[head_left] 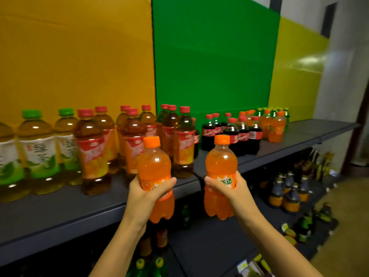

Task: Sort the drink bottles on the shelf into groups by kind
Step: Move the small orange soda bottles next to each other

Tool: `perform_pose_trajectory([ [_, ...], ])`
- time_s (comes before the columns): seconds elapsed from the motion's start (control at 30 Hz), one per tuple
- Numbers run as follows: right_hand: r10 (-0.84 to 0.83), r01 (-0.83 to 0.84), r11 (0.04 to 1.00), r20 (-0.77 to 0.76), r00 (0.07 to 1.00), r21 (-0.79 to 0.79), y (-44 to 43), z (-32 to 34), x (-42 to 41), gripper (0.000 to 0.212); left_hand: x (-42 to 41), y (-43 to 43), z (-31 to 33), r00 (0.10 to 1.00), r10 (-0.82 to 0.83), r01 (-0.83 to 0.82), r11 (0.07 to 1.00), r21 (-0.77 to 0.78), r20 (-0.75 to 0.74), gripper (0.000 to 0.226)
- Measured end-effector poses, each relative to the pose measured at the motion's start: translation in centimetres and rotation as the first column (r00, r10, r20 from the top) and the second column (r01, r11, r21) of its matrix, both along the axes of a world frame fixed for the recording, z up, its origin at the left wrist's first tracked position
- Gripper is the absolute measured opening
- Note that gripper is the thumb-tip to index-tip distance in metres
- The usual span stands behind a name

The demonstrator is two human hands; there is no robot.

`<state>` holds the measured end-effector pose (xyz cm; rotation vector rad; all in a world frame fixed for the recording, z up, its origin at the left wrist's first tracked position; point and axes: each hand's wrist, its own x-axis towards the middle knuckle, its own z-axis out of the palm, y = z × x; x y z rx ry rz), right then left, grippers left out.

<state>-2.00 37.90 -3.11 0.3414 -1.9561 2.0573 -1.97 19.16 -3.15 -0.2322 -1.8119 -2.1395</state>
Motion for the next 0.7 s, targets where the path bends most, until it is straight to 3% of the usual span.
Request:
perform_pose_trajectory([
  [0.13,-0.093,0.093,0.995,0.004,0.996,-0.022,7.0,-0.1,-1.0,0.03,-1.8,6.3,-0.3,0.998,-0.067,0.067,0.998,-0.011,-0.009,0.036],
  [0.23,-0.161,0.161,0.987,0.0,0.987,-0.021,11.2,-0.3,-2.0,0.04,-3.3,10.9,-0.6,0.995,-0.101,0.101,0.995,-0.019,0.008,0.036],
  [0.47,-0.255,0.254,0.967,-0.049,0.966,-0.025,19.6,-0.5,-6.0,0.03,-8.3,20.8,-0.6,0.979,-0.206,0.206,0.975,-0.078,0.003,0.022],
  [0.7,-0.275,0.278,0.961,-0.102,0.956,0.014,28.2,-0.7,-13.0,0.034,-15.5,31.0,-0.5,0.958,-0.287,0.284,0.955,-0.092,-0.024,0.026],
])
